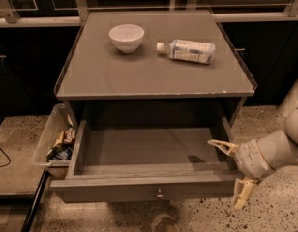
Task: Open top drawer
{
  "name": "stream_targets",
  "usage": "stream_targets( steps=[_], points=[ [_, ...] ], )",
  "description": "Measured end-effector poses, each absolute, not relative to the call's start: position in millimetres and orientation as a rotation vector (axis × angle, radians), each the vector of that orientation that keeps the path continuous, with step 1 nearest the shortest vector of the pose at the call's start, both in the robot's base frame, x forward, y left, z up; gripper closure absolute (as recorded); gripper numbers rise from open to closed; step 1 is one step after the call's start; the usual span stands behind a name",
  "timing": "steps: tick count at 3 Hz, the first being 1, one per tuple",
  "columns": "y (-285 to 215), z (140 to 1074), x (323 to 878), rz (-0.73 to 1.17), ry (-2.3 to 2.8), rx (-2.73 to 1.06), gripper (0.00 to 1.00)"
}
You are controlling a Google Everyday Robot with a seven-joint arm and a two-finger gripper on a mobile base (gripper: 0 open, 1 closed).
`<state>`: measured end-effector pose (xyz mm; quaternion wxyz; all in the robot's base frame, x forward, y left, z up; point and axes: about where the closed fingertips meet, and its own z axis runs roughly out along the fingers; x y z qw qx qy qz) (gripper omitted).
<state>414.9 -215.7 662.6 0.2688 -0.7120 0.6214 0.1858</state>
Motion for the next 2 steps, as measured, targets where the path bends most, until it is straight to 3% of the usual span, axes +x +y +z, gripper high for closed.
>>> stream_targets(
  steps=[2],
  points=[
    [-218.9, 773.8, 435.4, 0.249, 1.600, -2.015, 0.00]
  ],
)
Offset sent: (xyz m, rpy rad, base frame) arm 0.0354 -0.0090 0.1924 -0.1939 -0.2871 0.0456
